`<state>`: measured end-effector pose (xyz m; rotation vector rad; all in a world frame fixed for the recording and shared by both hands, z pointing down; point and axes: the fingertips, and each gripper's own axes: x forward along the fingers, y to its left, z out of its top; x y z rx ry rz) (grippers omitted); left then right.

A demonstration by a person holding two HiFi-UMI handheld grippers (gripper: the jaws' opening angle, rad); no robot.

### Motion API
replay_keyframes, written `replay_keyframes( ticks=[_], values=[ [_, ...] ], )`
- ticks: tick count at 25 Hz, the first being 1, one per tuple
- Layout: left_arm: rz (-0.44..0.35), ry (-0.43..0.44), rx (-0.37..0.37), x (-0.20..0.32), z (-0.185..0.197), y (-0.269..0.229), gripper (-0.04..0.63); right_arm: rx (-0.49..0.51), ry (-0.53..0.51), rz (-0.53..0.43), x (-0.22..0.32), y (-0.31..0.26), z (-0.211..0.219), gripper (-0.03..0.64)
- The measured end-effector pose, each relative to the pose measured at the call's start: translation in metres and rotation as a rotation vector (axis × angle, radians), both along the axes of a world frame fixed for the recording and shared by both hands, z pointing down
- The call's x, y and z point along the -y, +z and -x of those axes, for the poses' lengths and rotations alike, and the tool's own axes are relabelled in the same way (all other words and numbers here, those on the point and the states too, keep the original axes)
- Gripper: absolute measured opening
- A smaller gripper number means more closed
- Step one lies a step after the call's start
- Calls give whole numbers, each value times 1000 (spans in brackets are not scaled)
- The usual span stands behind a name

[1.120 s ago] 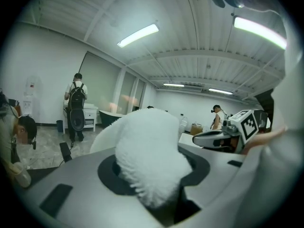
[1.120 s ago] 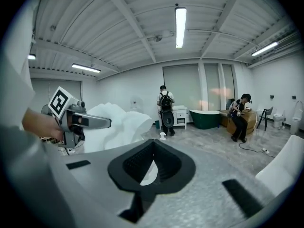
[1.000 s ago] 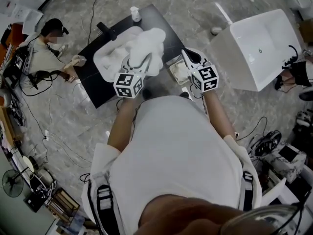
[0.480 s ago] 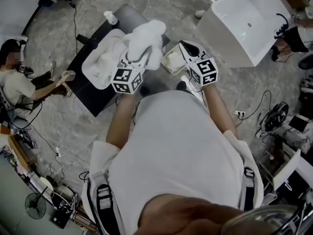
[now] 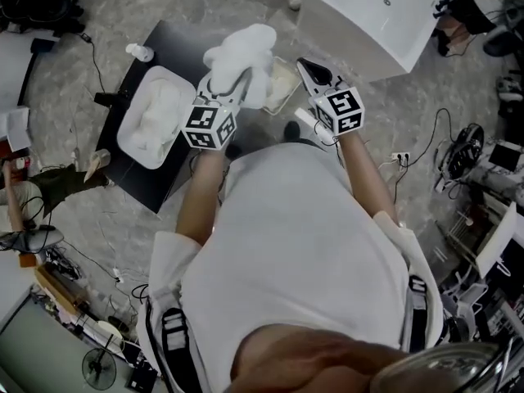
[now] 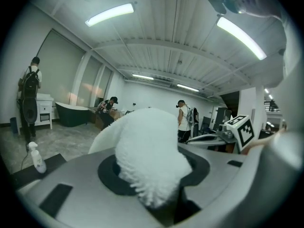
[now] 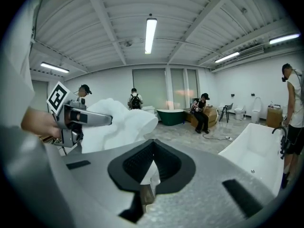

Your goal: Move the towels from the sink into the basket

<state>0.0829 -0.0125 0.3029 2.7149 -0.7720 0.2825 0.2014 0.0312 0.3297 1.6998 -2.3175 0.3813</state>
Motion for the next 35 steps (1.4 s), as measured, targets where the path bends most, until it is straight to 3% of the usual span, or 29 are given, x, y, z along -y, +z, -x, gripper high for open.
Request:
replay_keyframes(
  ticks=[7, 15, 28, 35],
  values=[
    [73, 29, 36, -6, -56, 35, 179, 14, 20, 73, -11, 32, -51, -3],
    [181, 22, 89, 8, -94, 137, 179, 40, 3, 206, -3, 115, -85, -3],
    [384, -41, 236, 34, -135, 389, 183, 98, -39, 407, 7, 299, -100, -3],
    [452, 4, 326, 40, -152, 534, 183, 104, -45, 493, 21, 405, -105, -3]
  ],
)
